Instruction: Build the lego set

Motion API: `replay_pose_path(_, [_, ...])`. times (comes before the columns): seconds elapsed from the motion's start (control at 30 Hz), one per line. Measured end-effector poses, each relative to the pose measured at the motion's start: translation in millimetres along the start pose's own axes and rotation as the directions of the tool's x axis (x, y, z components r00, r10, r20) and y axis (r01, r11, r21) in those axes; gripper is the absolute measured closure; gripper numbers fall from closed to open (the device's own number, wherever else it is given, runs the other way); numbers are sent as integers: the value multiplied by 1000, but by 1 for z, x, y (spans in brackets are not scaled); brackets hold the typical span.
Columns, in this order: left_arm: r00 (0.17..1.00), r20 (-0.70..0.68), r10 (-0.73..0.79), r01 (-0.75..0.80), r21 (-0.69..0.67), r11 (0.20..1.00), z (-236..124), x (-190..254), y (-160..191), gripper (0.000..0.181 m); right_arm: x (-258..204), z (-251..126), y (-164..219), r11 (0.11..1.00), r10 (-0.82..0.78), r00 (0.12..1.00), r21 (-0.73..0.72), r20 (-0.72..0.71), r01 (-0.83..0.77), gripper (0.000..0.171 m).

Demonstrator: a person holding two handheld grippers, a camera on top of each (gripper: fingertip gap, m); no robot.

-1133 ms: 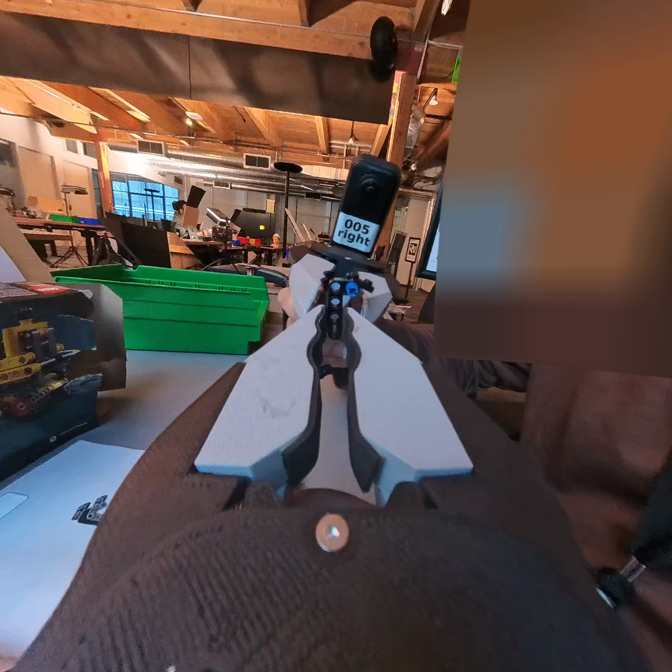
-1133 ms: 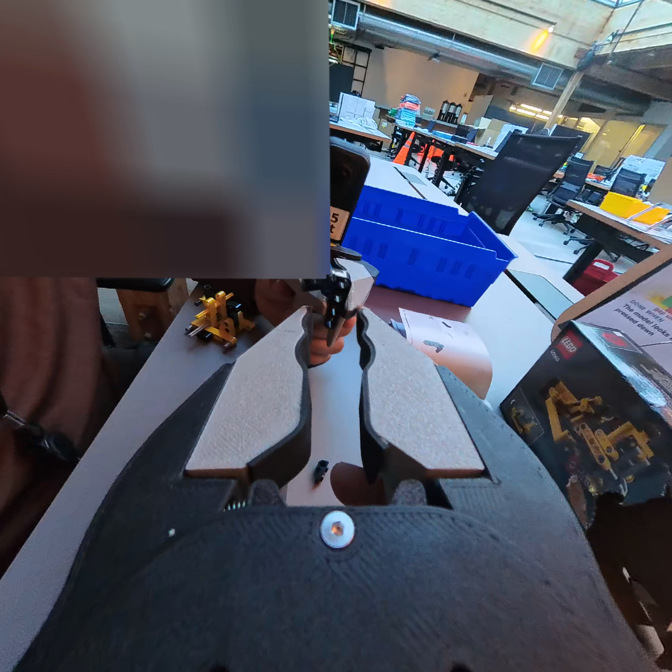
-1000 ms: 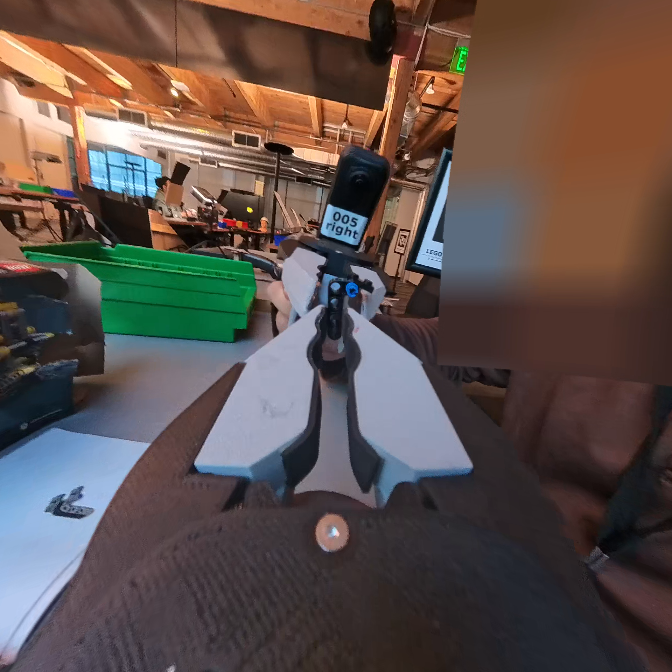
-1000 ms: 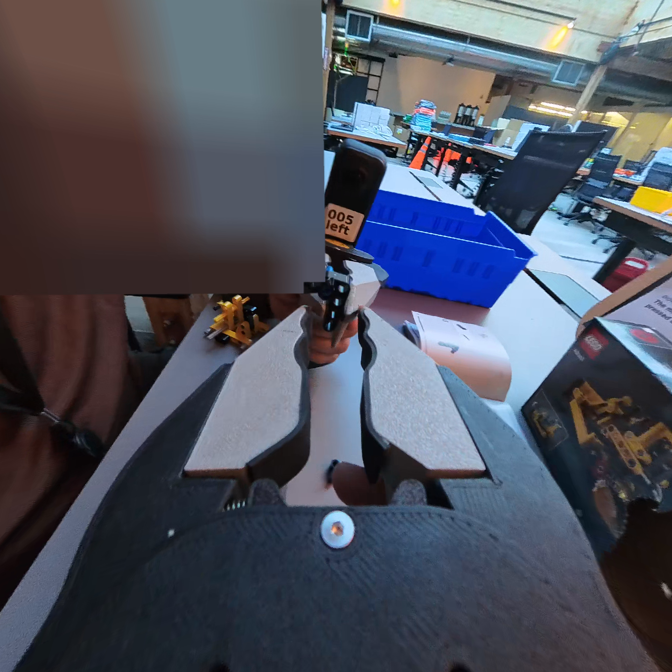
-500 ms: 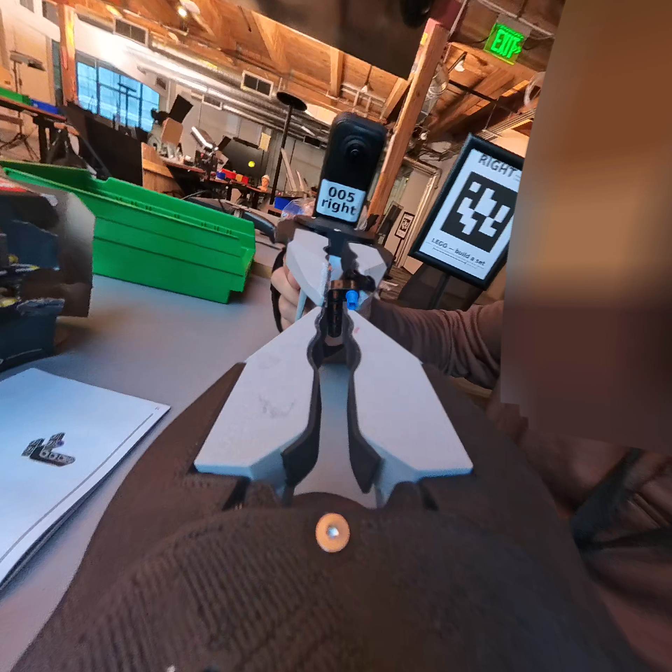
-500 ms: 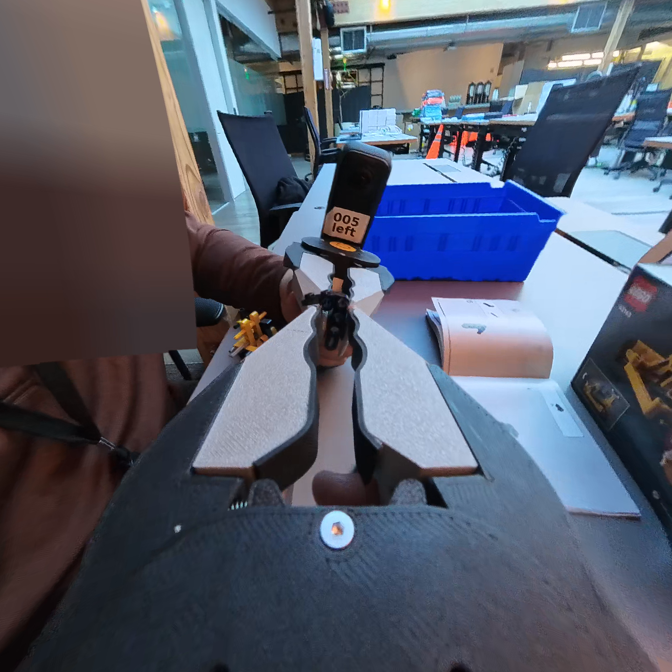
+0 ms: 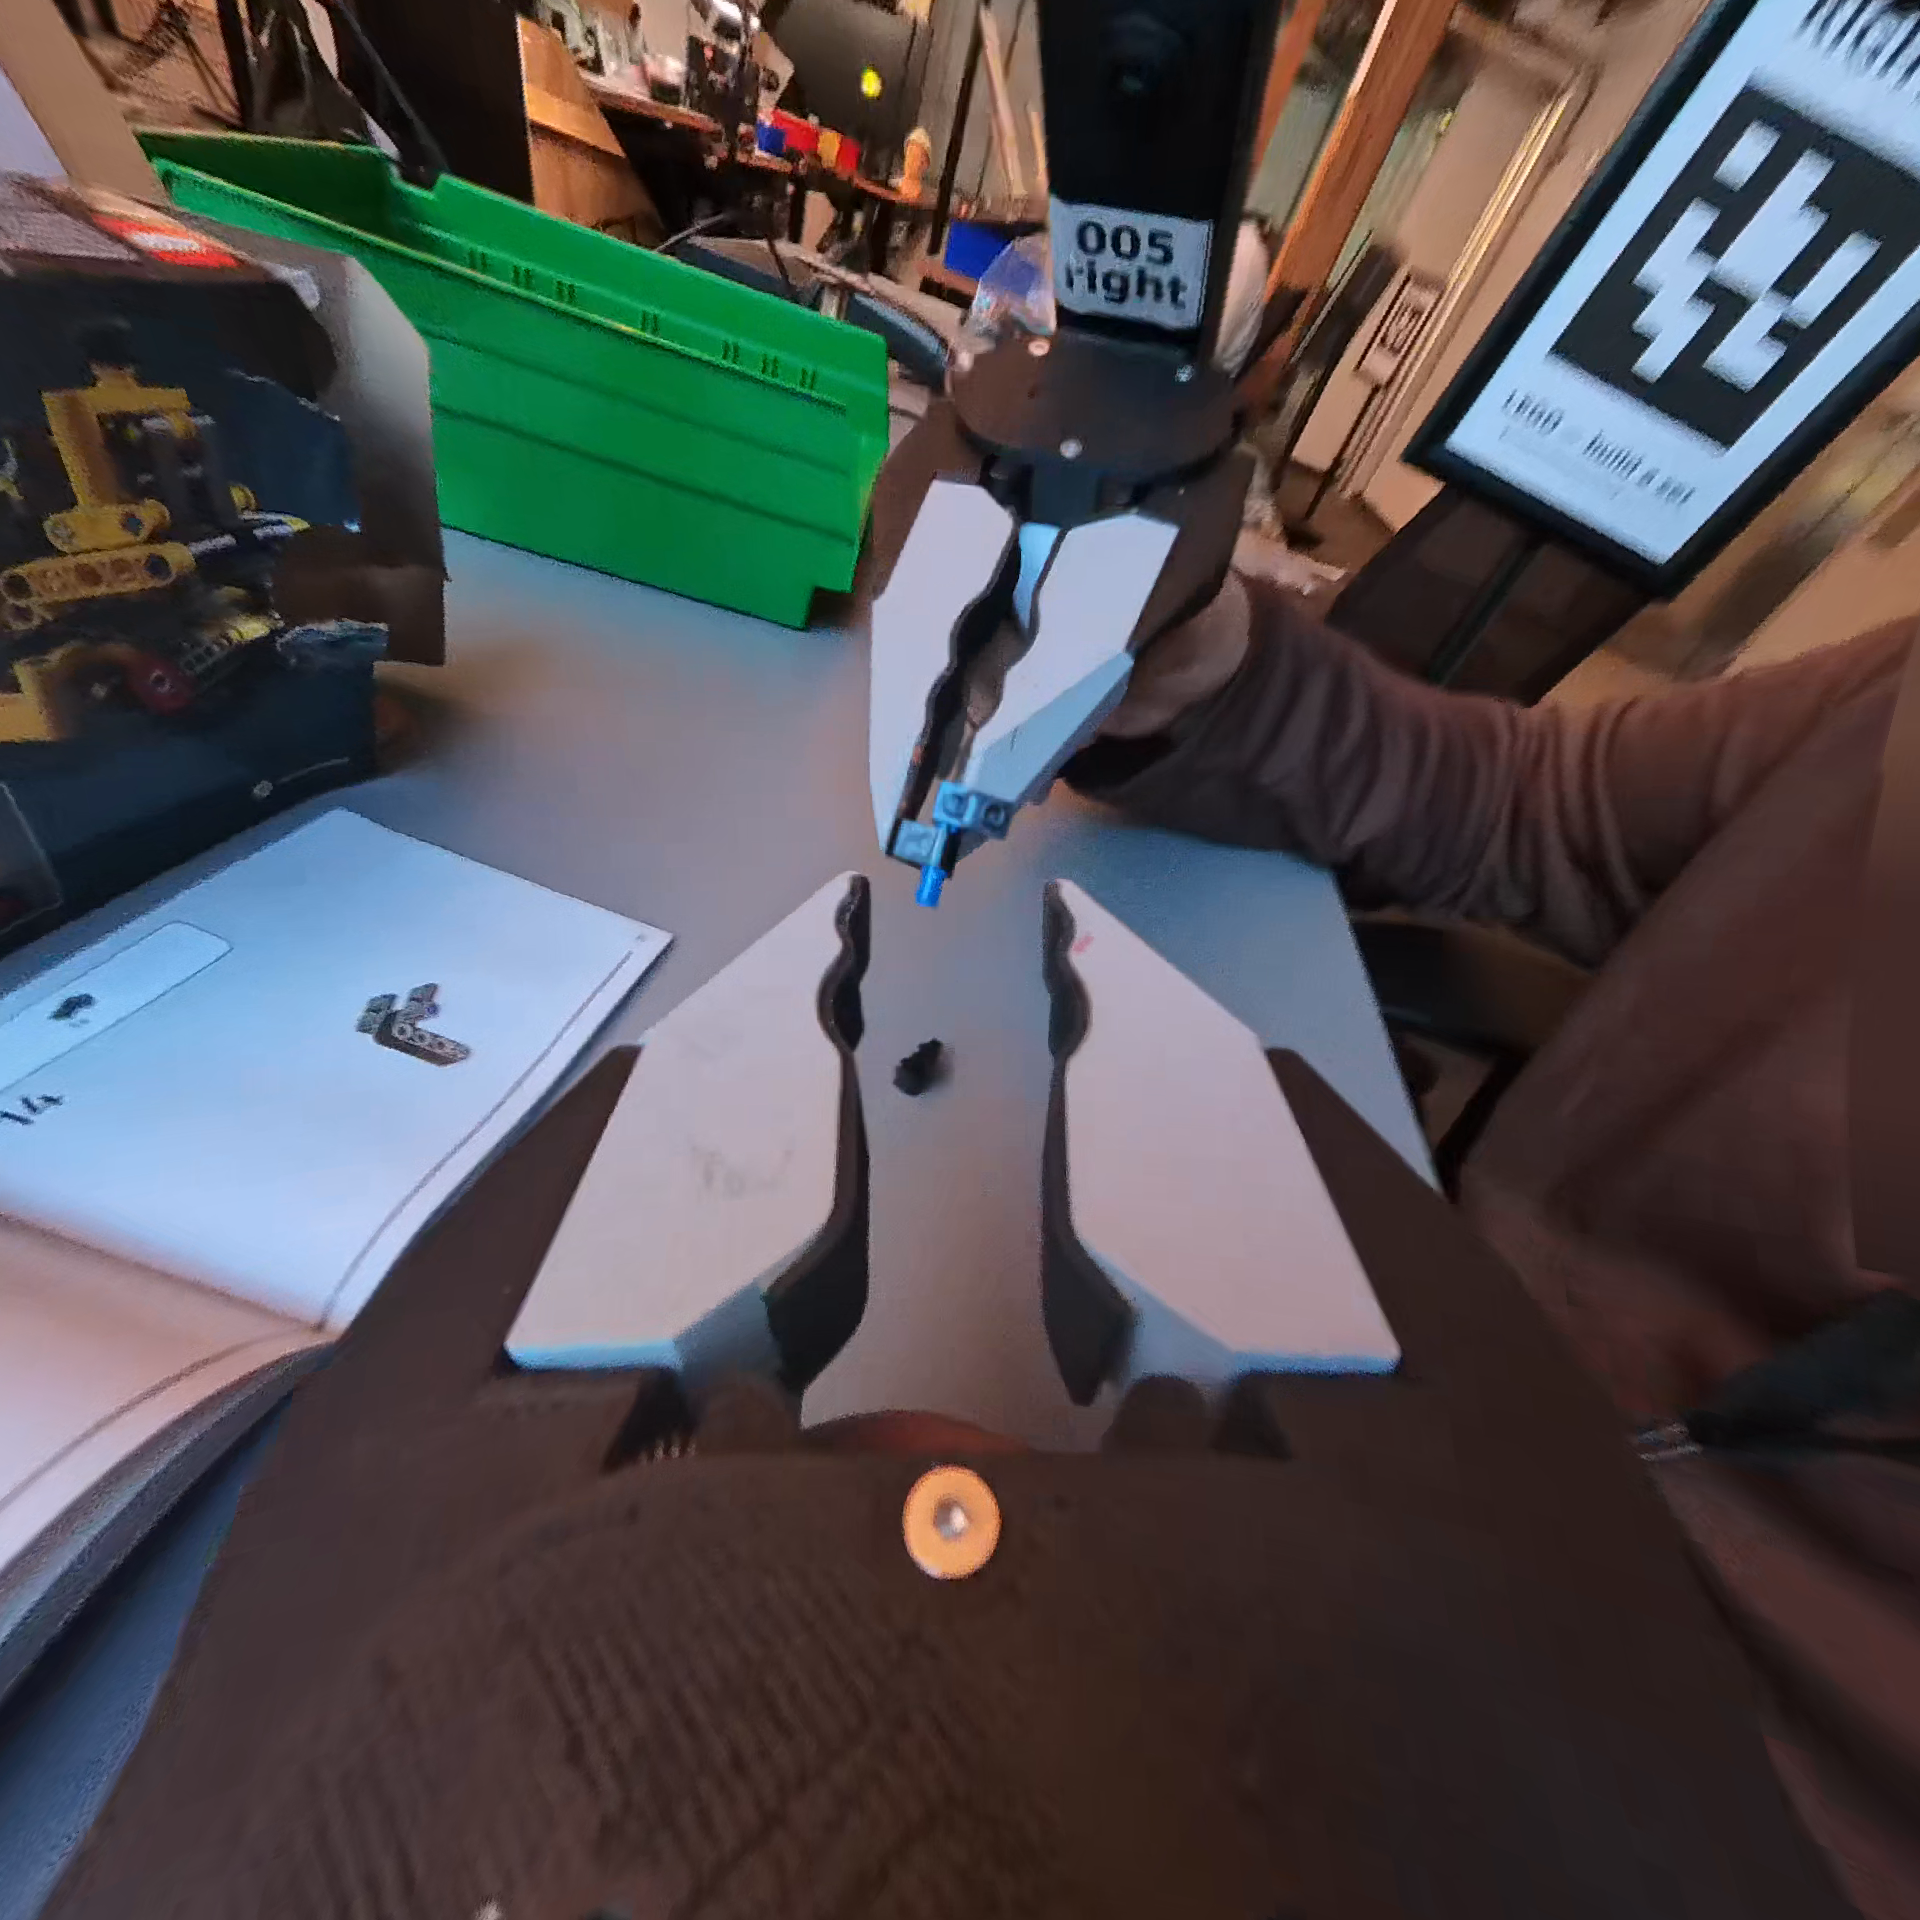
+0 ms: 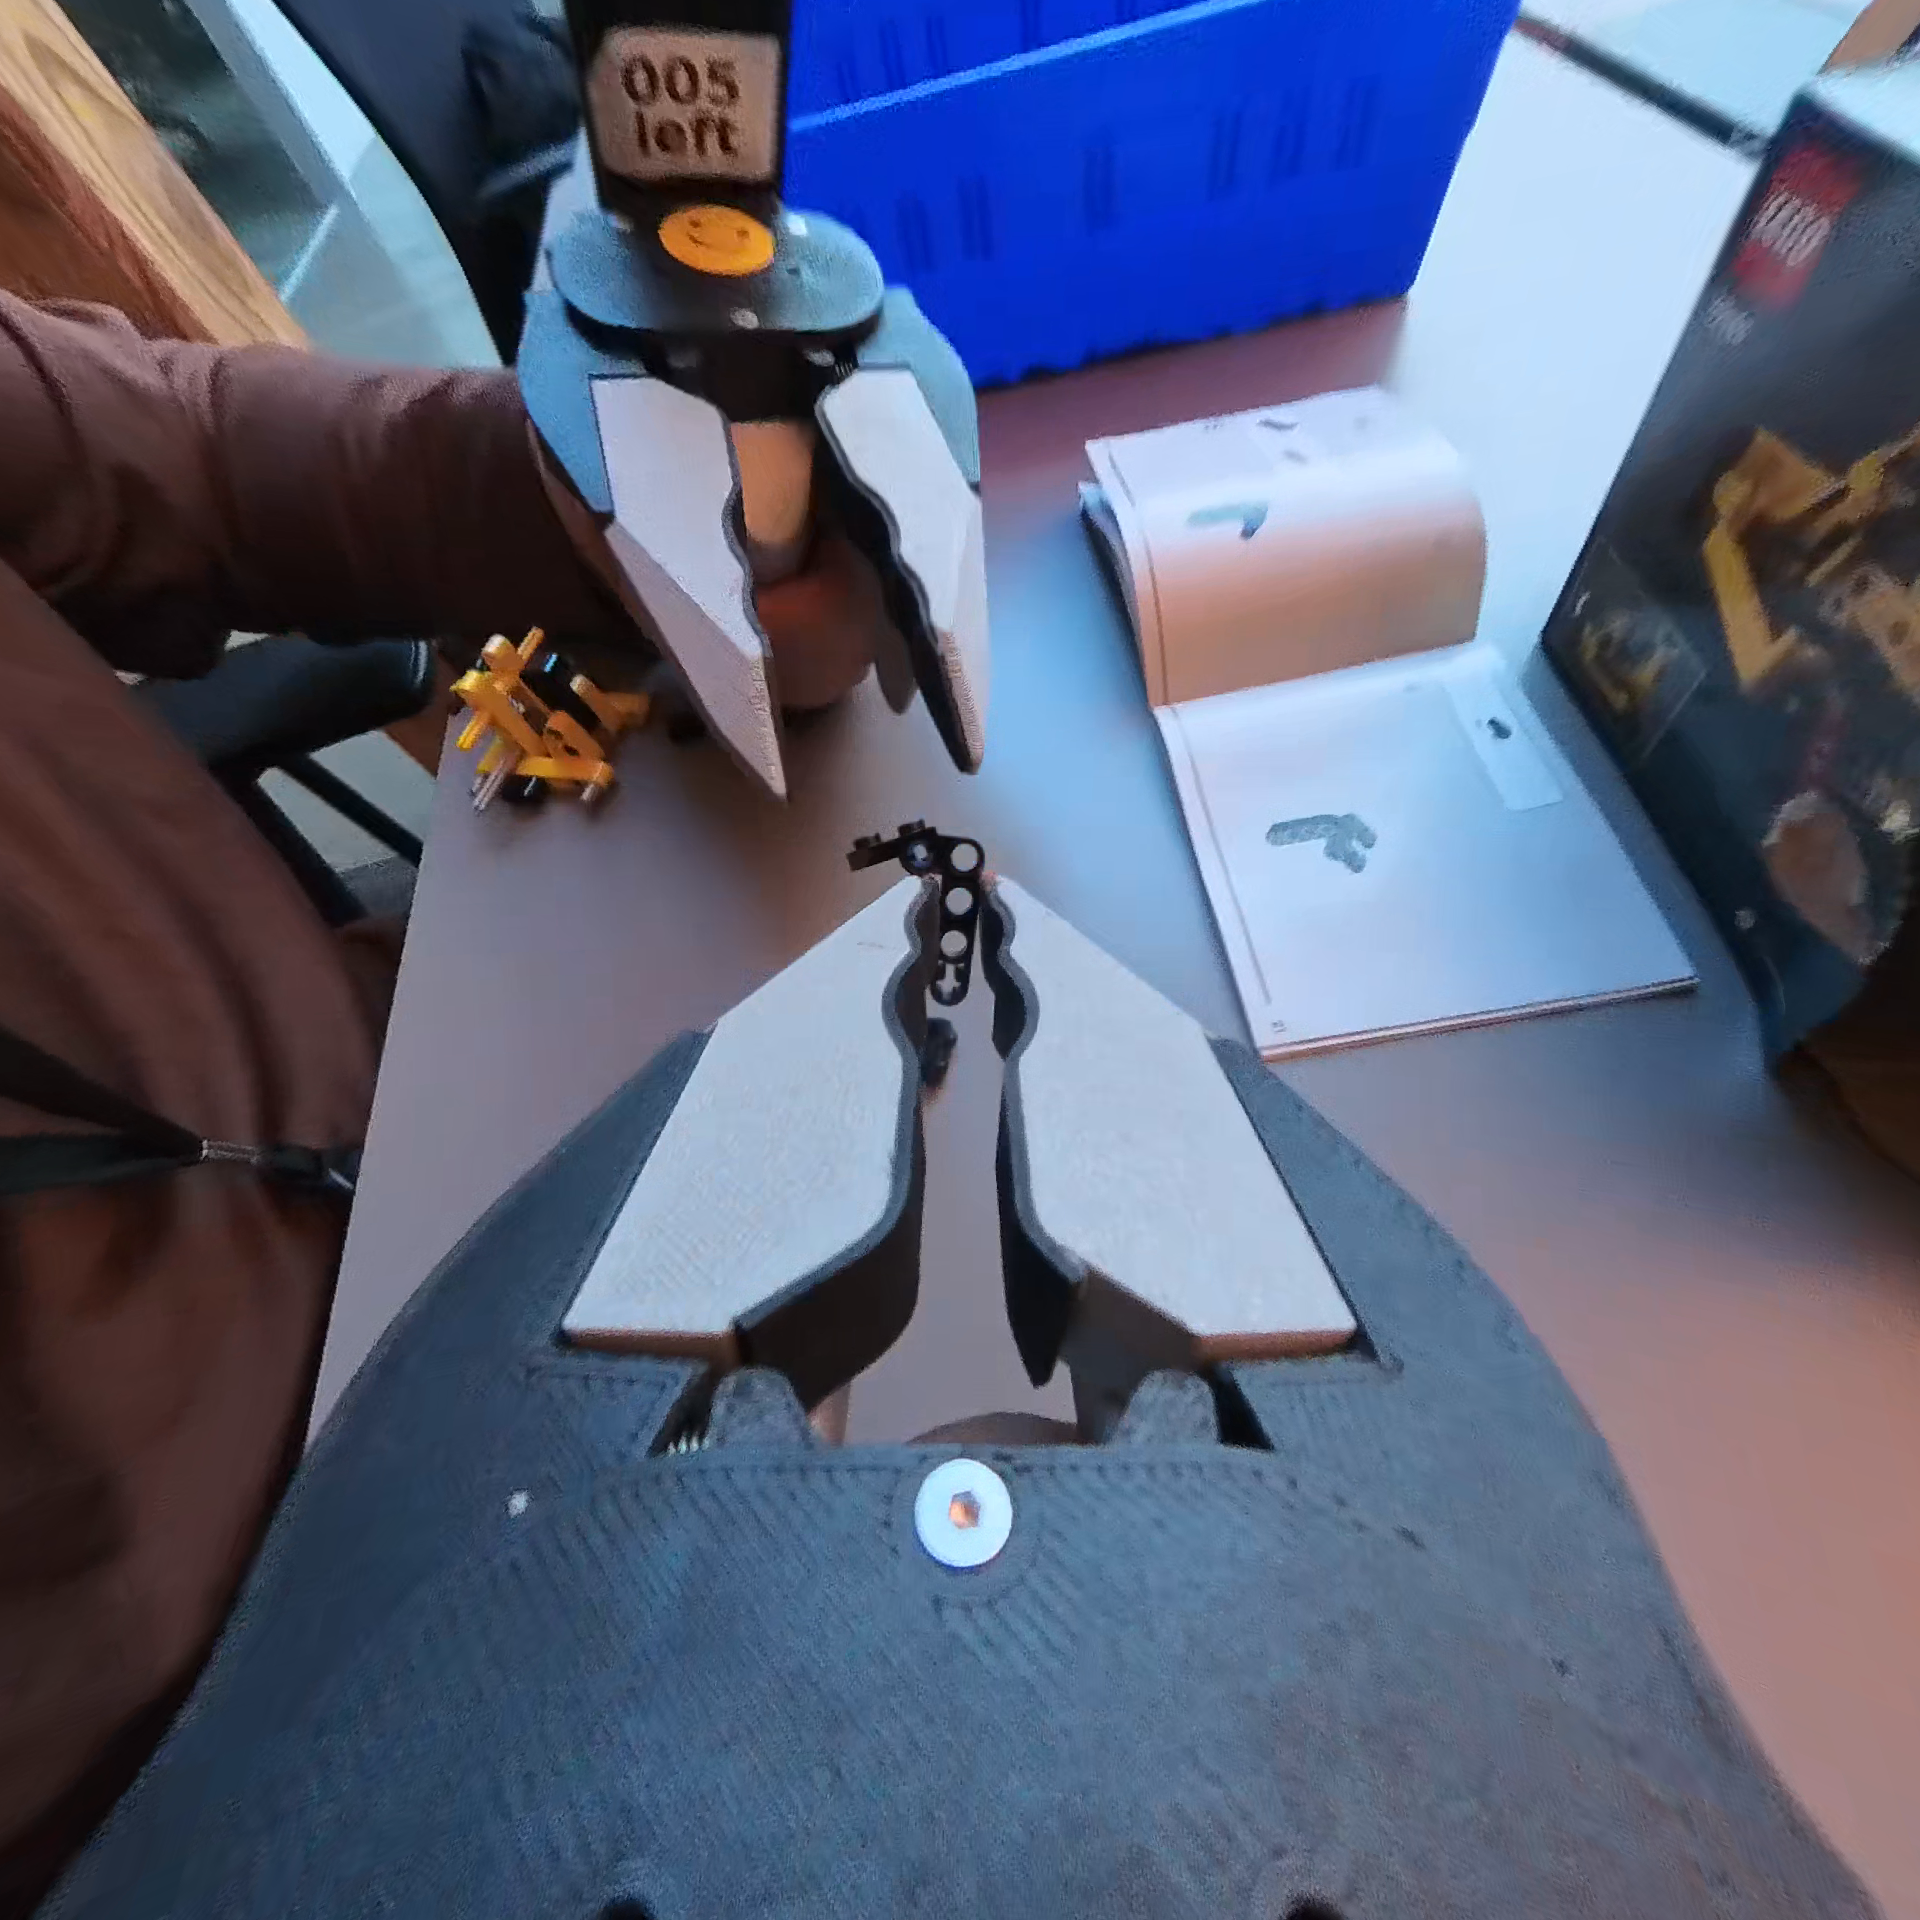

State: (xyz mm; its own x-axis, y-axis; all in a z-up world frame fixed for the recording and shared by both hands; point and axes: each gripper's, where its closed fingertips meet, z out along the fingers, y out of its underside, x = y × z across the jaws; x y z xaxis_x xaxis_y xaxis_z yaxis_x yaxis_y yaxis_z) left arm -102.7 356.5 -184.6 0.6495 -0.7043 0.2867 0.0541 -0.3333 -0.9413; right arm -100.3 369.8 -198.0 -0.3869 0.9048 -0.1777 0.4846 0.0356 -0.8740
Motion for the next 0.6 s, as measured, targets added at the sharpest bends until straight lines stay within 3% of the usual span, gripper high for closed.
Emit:
replay_pose_path(0.27, [973,48,226,-211,-213,954,18,2,27,161,-10,14,20,985,7,1000,-174,16,-4,167])
replay_pose_path(0.47, [981,4,195,-189,-223,956,18,4,29,162,-13,14,22,983,-2,1000,-183,20,6,167])
replay_pose_path(0.6, [994,-39,98,-103,-167,981,17,4,20,163,-13,11,20,989,-14,1000,-146,25,17,164])
